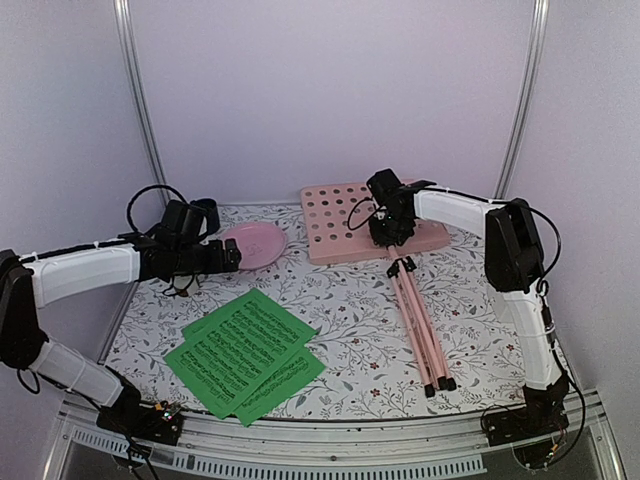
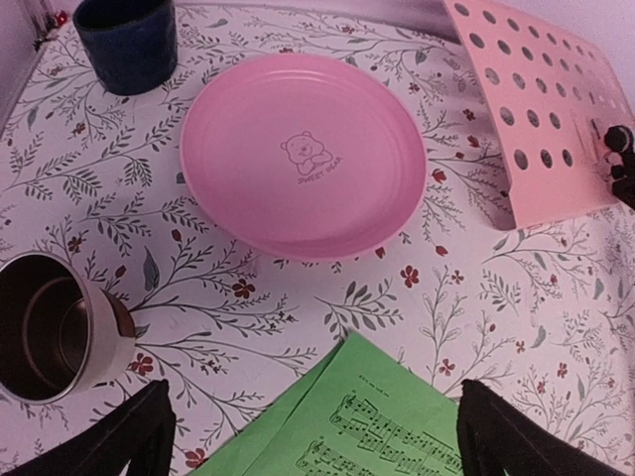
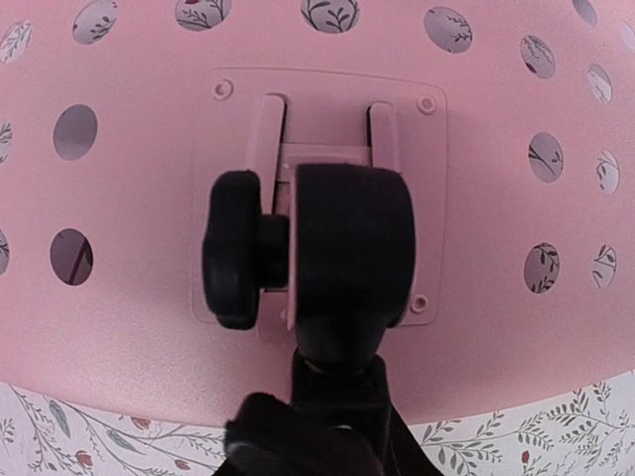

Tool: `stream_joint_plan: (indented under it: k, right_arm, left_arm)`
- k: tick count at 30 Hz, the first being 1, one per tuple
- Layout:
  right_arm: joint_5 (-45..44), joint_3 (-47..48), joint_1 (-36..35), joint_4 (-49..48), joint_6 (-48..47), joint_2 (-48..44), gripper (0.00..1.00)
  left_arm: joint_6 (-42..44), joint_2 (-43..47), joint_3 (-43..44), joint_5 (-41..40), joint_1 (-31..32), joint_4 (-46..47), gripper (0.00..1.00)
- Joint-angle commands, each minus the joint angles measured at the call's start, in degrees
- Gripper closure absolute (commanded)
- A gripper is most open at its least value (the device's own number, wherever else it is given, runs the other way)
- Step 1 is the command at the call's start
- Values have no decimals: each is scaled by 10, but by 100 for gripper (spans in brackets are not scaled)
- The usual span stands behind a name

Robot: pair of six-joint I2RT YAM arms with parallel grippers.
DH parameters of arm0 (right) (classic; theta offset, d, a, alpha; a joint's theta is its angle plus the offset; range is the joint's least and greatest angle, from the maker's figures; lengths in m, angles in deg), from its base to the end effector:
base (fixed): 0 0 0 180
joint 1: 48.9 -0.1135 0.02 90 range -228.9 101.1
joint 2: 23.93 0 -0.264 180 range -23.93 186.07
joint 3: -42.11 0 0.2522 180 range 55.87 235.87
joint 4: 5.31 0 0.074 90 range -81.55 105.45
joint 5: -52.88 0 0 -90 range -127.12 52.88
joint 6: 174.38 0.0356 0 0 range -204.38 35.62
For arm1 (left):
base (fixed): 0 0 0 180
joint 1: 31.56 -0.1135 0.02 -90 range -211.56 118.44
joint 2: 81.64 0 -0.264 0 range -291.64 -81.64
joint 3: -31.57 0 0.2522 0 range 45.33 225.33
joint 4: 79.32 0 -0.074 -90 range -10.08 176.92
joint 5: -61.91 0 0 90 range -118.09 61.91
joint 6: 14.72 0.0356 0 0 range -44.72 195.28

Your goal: Set up the instrument practice props

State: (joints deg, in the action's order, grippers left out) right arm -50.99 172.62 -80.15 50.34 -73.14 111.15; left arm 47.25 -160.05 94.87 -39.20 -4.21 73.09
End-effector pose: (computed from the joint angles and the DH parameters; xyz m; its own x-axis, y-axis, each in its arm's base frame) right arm 0.4424 0.2584 0.1856 -0.8061 -0.2678 -0.5277 -0.2495 0.9624 -0.1073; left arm 0.2612 -0.1274 0.2325 -0.6844 -0.1651 -0.7101 0.0038 0.9732 -0.2300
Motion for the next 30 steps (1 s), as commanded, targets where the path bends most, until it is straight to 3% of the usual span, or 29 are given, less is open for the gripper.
stream_joint_plan:
  k: [1,5,11,20,30]
  right_arm:
    - [-13,14,0,14,-3,1,91]
    - [-8,15,0,-2,4,-38,100]
    - [-16,8,-1,-47,9,-104,100]
    - [-9,-85,-1,-234,-4,-290,100]
    - [106,-214,-1,-446,-25,-489,100]
  left_arm:
    - [11,-13,31,-8,2,-22,1]
    - [17,-2,40,6,2,-21,1]
    - [30,46,36,24,2,-5,1]
    - [42,137,23,80,2,41,1]
    - [44,189,36,119,4,25,1]
